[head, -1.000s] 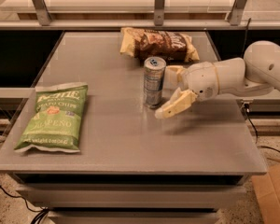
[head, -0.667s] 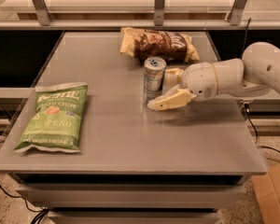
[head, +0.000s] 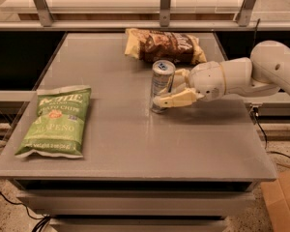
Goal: Knock redbull can over
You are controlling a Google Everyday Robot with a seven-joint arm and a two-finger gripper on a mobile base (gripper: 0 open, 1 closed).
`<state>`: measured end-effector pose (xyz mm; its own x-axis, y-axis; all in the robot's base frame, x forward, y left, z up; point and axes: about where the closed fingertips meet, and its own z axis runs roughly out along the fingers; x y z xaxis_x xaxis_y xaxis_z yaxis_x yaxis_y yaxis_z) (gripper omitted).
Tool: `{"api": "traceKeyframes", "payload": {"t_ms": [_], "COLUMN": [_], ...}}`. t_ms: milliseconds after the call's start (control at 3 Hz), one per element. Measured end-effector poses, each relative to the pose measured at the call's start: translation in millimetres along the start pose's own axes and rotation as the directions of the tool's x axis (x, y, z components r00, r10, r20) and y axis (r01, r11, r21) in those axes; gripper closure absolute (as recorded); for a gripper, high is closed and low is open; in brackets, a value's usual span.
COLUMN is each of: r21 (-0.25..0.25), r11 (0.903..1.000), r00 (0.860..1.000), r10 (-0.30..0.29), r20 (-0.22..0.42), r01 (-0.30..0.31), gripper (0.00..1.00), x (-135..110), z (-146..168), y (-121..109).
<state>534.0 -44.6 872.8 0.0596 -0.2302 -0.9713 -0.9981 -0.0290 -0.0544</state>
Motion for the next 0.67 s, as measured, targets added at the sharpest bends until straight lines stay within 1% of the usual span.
{"api": "traceKeyframes", "payload": {"t_ms": [333,667], "r21": [0.006,0.002], "r11": [0.9990,0.9920], "r00": [0.997,0.975], "r10": [-0.044,-0.124], "r20": [-0.061,-0.182], "r01": [0.045,0.127], "gripper": [1.00,1.00], "x": [-5.3,-13.4], "z": [-3.4,-5.5], "y": [-6.0,-9.2]}}
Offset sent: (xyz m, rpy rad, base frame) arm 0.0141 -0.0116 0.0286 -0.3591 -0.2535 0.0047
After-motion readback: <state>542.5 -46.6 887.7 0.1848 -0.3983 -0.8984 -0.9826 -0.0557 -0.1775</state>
